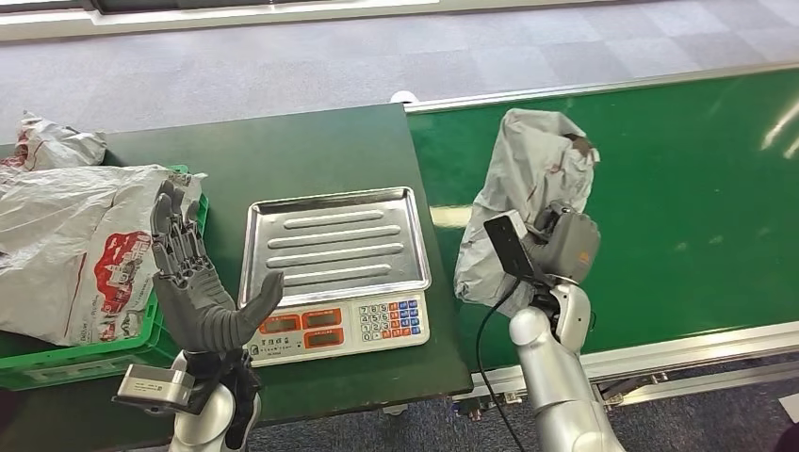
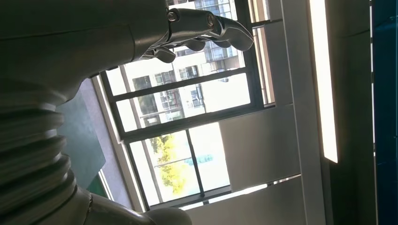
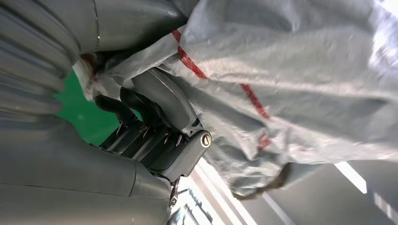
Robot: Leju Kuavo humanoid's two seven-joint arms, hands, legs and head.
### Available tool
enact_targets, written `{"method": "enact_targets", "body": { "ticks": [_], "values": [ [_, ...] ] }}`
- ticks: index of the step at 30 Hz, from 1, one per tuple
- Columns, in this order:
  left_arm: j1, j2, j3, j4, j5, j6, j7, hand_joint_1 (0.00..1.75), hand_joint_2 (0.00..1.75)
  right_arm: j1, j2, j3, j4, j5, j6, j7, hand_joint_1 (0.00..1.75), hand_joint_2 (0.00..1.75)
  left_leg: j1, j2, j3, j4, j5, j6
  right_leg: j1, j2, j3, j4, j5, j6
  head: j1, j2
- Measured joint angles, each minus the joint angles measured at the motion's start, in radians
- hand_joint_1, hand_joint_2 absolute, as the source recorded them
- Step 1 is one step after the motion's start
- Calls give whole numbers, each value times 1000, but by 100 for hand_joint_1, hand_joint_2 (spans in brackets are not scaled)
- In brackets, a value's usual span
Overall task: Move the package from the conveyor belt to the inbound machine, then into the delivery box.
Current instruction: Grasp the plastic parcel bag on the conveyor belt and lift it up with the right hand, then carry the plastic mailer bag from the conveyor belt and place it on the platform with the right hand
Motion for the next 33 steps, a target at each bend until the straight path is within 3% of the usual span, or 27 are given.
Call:
{"method": "enact_targets", "body": {
  "ticks": [7,16,19,23,27,33],
  "values": [
    [0,-1,0,5,-4,-2,0,0,175,104,35,13,-323,27,-50,-8,175,175,0,1,0,0,0,0,0,1,0,0,0,0,0,0],
    [-1,-3,-1,18,-5,-4,0,0,175,140,70,-5,-433,15,-52,-66,175,175,0,1,1,0,0,0,0,1,0,0,0,0,0,0],
    [-2,-4,-2,22,-5,-5,0,0,175,142,75,-7,-440,-11,-51,-84,175,175,0,1,0,0,0,0,0,1,0,0,0,0,0,0],
    [-18,-5,-13,35,6,-9,0,0,175,119,79,37,-421,-182,2,-156,175,175,0,2,0,0,0,0,0,2,0,0,0,0,0,0],
    [-44,-7,-39,48,62,21,0,0,175,43,83,137,-342,-315,83,-173,175,175,0,3,0,0,0,0,0,2,0,0,0,0,0,0],
    [-78,-9,-60,58,138,70,0,0,175,-101,100,253,-152,-366,118,-160,175,175,1,3,0,0,2,-1,1,2,0,1,1,-1,0,0]
  ]
}}
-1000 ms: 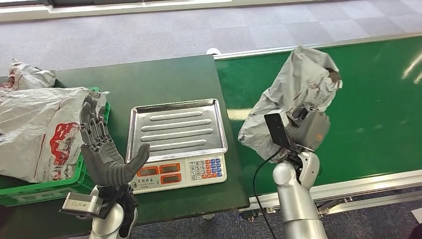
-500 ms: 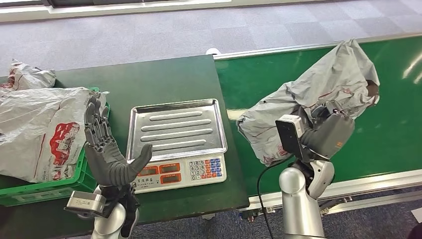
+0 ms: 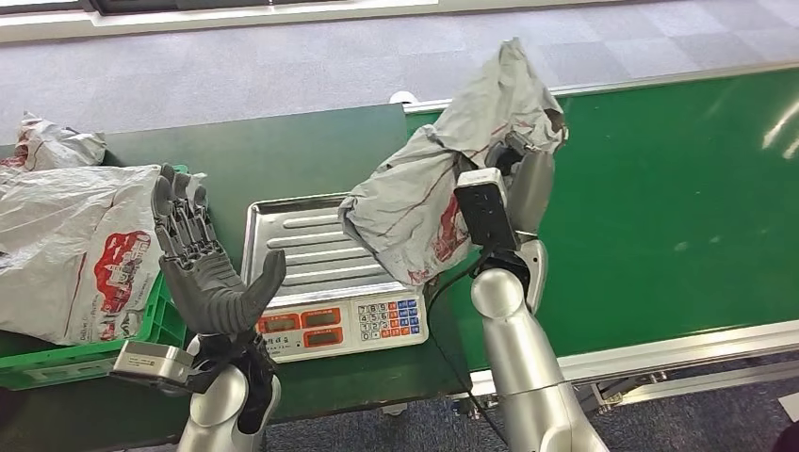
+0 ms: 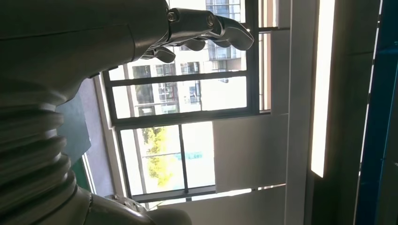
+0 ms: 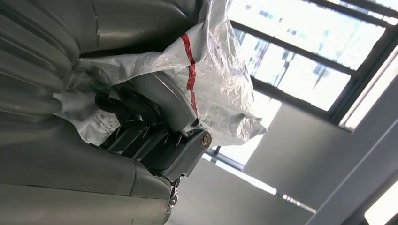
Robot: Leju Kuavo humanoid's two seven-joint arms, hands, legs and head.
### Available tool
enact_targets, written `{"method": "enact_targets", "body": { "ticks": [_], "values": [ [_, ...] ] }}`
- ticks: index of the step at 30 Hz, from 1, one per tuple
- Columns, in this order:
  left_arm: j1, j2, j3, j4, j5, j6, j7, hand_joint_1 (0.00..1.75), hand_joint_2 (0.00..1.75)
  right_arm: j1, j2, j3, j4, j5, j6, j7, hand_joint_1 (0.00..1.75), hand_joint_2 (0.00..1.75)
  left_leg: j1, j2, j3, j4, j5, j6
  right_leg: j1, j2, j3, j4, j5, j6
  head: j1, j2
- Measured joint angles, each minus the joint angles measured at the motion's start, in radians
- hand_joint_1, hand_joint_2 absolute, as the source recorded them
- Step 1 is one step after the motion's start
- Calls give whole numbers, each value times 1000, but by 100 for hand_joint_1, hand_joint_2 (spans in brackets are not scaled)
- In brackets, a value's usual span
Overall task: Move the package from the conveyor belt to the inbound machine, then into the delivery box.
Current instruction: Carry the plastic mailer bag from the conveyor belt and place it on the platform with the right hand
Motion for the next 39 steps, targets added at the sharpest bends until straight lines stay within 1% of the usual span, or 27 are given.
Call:
{"method": "enact_targets", "body": {
  "ticks": [6,15,17,20,22,26,29,33,36,39],
  "values": [
    [-17,0,-3,9,6,0,0,0,175,-54,6,81,105,-10,-9,10,175,175,0,0,0,0,0,0,0,0,0,0,0,0,0,0],
    [-29,-1,-14,25,5,0,0,0,175,-89,8,117,208,-5,-1,40,175,175,0,0,0,0,0,0,0,0,0,0,0,0,0,0],
    [-29,-1,-18,27,5,0,0,0,175,-99,8,121,243,-3,31,49,175,175,0,0,0,0,0,0,0,0,0,0,0,0,0,0],
    [-29,0,-22,30,5,0,0,0,175,-126,8,138,321,15,122,74,175,175,0,0,0,0,0,0,0,0,0,0,0,0,0,0],
    [-30,0,-25,32,5,-1,0,0,175,-144,8,153,381,28,164,82,175,175,0,-1,0,0,0,0,0,0,0,0,0,0,0,0],
    [-30,0,-26,34,6,0,0,0,175,-168,8,172,466,48,194,86,175,175,0,0,-1,0,0,0,0,0,0,0,0,0,0,0],
    [-32,1,-27,34,10,0,0,0,175,-188,8,205,523,68,239,93,175,175,0,0,-1,0,0,0,0,0,-1,0,0,0,0,0],
    [-41,1,-28,36,17,0,0,0,175,-191,9,284,574,16,272,96,175,175,0,-1,-1,0,0,0,0,0,-1,0,0,0,0,0],
    [-45,1,-28,37,19,0,0,0,175,-192,9,338,595,-19,277,101,175,175,0,0,-1,0,0,0,0,0,-1,0,0,0,0,0],
    [-46,1,-28,38,19,0,0,0,175,-193,9,371,608,-25,277,103,175,175,0,-1,-1,0,0,0,0,0,-1,0,0,0,0,0]
  ]
}}
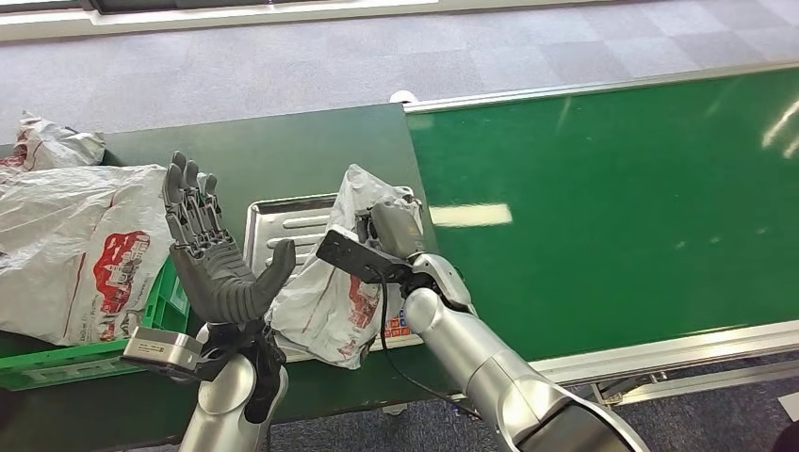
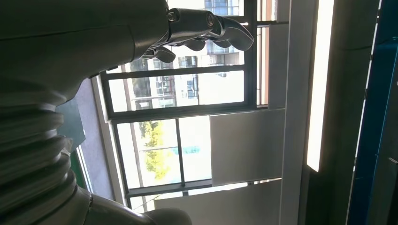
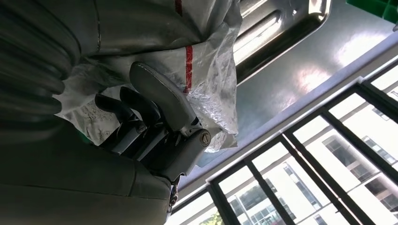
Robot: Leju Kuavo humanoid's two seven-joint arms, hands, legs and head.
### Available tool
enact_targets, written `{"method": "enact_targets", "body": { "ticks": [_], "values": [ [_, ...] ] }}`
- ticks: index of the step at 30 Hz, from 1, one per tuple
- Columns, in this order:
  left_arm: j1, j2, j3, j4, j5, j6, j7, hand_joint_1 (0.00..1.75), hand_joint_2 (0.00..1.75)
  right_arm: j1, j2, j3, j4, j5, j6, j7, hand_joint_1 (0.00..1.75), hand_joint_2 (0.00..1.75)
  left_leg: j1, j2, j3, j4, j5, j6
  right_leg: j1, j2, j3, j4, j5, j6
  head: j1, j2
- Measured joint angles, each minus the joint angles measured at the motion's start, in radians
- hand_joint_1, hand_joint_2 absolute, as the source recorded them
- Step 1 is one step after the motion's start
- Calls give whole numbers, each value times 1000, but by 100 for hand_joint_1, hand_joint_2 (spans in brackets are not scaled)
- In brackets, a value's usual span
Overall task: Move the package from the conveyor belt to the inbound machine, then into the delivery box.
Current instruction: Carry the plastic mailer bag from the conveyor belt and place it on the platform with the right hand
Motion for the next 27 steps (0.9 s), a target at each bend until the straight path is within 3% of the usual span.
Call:
{"method": "enact_targets", "body": {
  "ticks": [7,8,11,12,16,22,24,27],
  "values": [
    [0,0,0,0,0,0,0,0,175,-2,0,33,20,-3,0,4,175,175,0,0,0,0,0,0,0,0,0,0,0,0,0,0],
    [0,0,0,0,0,0,0,0,175,-2,0,36,22,-3,0,4,131,175,0,0,0,0,0,0,0,0,0,0,0,0,0,0],
    [-1,1,0,0,0,0,0,0,175,-3,0,43,28,-9,0,8,0,44,0,0,0,0,0,0,0,0,0,0,0,0,0,0],
    [-1,1,0,0,0,1,0,0,175,-4,0,45,30,-17,-4,10,0,0,0,0,0,0,0,0,0,0,0,0,0,0,0,0],
    [1,3,2,0,-1,11,0,0,175,-10,0,48,38,-80,-58,-21,0,0,0,0,0,0,0,0,0,0,0,0,0,0,0,0],
    [11,8,3,-4,-8,17,0,0,175,-8,-15,-6,-21,-146,-222,-175,0,0,0,0,0,0,0,0,0,0,0,0,0,0,0,0],
    [16,9,3,-5,-12,16,0,0,175,17,-25,-42,-104,-92,-316,-190,0,0,0,0,0,0,0,0,0,0,0,0,0,0,0,0],
    [20,9,3,-4,-22,12,0,0,175,93,-27,-117,-299,105,-430,-181,0,0,0,0,0,0,0,0,0,0,0,0,0,0,0,0]
  ]
}}
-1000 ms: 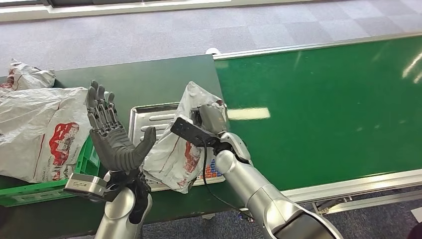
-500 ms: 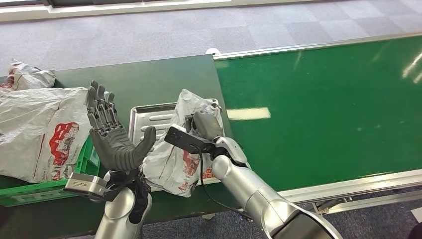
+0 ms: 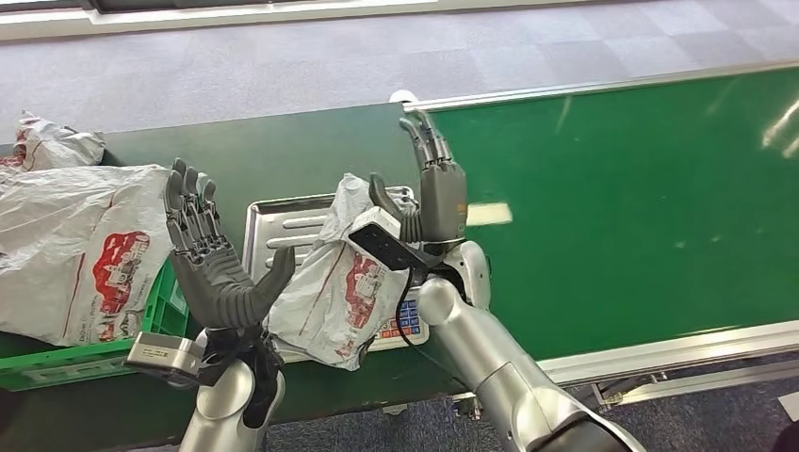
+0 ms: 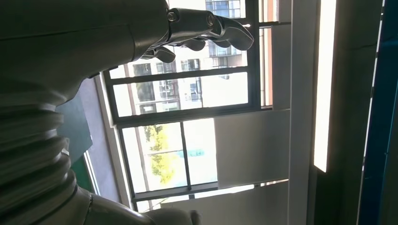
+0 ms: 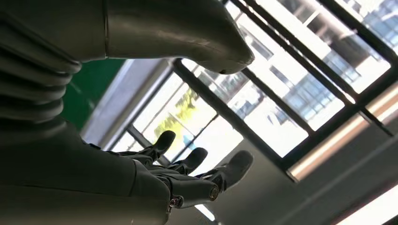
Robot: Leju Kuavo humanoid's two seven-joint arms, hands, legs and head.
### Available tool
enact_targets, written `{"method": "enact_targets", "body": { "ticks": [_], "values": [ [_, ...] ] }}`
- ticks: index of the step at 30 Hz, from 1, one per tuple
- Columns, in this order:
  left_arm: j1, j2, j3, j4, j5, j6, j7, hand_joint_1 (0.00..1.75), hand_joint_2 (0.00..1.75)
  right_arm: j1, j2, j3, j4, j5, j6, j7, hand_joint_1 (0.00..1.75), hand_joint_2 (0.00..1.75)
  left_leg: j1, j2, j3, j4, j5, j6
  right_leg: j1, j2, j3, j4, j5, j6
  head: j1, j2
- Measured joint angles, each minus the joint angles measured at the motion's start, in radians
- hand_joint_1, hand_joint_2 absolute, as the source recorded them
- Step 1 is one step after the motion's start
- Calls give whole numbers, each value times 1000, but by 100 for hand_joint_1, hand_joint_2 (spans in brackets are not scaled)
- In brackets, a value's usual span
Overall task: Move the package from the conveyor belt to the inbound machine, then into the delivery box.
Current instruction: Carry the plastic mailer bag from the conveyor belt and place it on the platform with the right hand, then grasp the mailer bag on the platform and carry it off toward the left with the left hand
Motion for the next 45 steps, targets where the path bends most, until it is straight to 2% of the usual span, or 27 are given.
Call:
{"method": "enact_targets", "body": {
  "ticks": [2,5,10,15,20,23,26,30,33,36,44,45],
  "values": [
    [0,0,0,1,-5,0,0,0,175,59,4,-62,-149,115,-16,6,0,0,0,-1,0,0,0,0,0,0,0,0,0,0,0,0],
    [1,0,0,4,-11,2,0,0,175,132,9,-147,-364,174,-21,4,0,0,0,-1,-1,0,0,0,0,-1,0,0,-1,0,0,0],
    [1,-1,0,8,-25,15,0,0,175,213,11,-236,-638,156,-22,-39,0,0,0,0,0,0,-1,0,-1,0,0,0,-1,0,0,0],
    [0,-1,0,18,-50,30,11,0,175,253,12,-278,-798,121,-21,-68,0,0,0,0,1,0,-1,0,0,0,0,0,-1,0,0,0],
    [-30,9,-4,79,-305,77,173,0,175,284,12,-335,-951,-37,-21,-158,0,0,0,1,1,0,-1,0,0,0,1,0,0,1,0,0],
    [-99,21,-8,173,-518,44,304,0,175,316,12,-344,-1032,-80,-20,-168,0,0,0,1,1,0,-1,1,-1,0,1,-1,0,1,0,0],
    [-193,38,-10,314,-756,-21,427,0,175,336,12,-338,-1095,-103,-20,-169,0,0,0,1,2,0,-1,1,-1,0,2,-1,0,0,0,0],
    [-340,49,-25,564,-970,-94,498,0,175,347,10,-321,-1134,-99,-19,-170,0,0,0,3,2,0,0,0,-1,2,2,0,1,-1,0,0],
    [-422,50,-30,743,-1006,-131,480,0,175,347,10,-314,-1135,-81,-17,-170,0,0,0,4,3,0,0,0,0,4,1,0,2,-1,0,0],
    [-472,47,-32,867,-1001,-177,442,0,175,347,10,-313,-1131,-71,-17,-169,0,0,0,4,3,0,0,0,0,4,1,0,2,-1,0,0],
    [-561,31,-34,1028,-1017,-276,410,0,175,351,9,-312,-1117,-59,-17,-169,0,0,0,2,3,0,0,0,-1,2,3,0,1,-1,0,0],
    [-569,31,-36,1039,-1020,-286,409,44,175,351,9,-312,-1116,-59,-17,-169,0,0,0,2,3,0,0,0,-1,2,4,0,1,-1,0,0]
  ]
}}
